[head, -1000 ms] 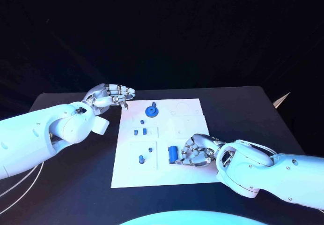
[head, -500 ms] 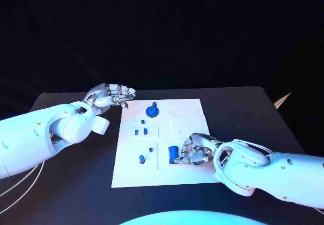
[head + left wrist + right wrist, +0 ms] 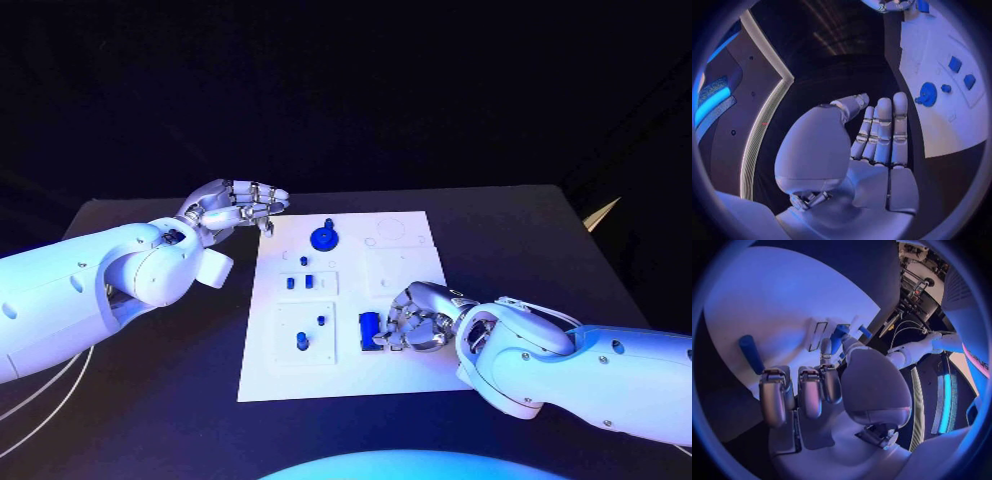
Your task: Assemble the parts on the task board
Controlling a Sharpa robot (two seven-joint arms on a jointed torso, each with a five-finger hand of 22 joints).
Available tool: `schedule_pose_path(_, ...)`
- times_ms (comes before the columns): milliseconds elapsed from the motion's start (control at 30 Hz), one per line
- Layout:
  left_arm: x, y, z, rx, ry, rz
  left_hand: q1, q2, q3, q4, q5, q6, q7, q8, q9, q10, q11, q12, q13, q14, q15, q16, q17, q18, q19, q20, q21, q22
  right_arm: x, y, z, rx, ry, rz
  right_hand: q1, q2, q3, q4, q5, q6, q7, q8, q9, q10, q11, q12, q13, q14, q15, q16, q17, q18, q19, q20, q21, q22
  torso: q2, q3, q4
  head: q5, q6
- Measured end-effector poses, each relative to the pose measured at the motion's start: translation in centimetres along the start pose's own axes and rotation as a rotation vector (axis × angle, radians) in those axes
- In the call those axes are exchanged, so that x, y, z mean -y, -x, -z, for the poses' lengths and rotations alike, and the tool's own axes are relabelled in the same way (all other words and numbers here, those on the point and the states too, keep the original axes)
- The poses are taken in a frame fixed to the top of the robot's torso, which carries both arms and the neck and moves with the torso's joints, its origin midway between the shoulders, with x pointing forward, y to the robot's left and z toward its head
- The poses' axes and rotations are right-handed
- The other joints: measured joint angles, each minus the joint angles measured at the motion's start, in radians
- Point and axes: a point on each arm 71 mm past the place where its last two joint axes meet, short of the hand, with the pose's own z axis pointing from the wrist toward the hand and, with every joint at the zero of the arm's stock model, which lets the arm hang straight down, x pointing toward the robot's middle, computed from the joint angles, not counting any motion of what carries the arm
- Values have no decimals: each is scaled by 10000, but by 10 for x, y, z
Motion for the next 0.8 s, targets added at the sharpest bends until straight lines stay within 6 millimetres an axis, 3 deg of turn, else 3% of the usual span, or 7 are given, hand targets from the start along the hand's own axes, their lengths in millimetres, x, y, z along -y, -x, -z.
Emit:
schedule_pose_path(367,0,0,0,7,11,-2,0,0,0,0,0,0,0,0,-2,0,0,41,0,0,0,0,-8,-1,0,0,0,0,1,2,7,20,268,-327,-89,-45,-30,30,1,-35,-36,0,-32,0,0,-144,0,0,0,-39,0,-1,0,0,-157,-1,0,1,1,4,9)
schedule_pose_path(567,0,1,0,10,15,-3,0,0,0,0,0,0,0,0,-9,0,0,41,0,0,0,0,-11,-1,0,0,0,0,12,12,15,254,209,-677,14,-148,-27,27,1,-269,91,-102,-105,0,0,-313,-1,0,0,-80,-1,0,0,0,-305,-1,-7,-5,1,-24,41)
schedule_pose_path(633,0,1,0,11,15,-3,0,0,0,0,0,0,0,-1,-9,0,0,41,-10,0,0,0,-11,0,0,0,0,0,19,20,18,459,65,-761,94,-223,32,-33,1,-453,136,-220,-158,13,24,-394,-1,0,0,-99,-1,0,0,0,-364,-1,-11,-6,0,-43,50)
schedule_pose_path(733,0,1,1,7,14,-2,0,0,0,0,0,0,0,-1,-8,-22,22,40,-9,0,0,0,-11,0,0,0,0,0,33,34,24,825,-218,-799,538,-347,109,-227,1,-1070,424,-722,-377,-3,324,-570,1,9,251,-99,-1,1,-2,149,-498,-2,-12,-14,-6,-97,60)
schedule_pose_path(800,0,0,1,-5,5,2,-6,6,-26,25,0,-5,-5,-1,-10,-37,37,40,-9,0,0,0,-13,-1,-5,6,0,-2,40,41,28,1022,-388,-777,741,-301,194,-314,43,-1099,455,-814,-427,-19,341,-570,7,4,257,-99,-1,0,0,148,-498,-2,-12,-16,-6,-155,85)
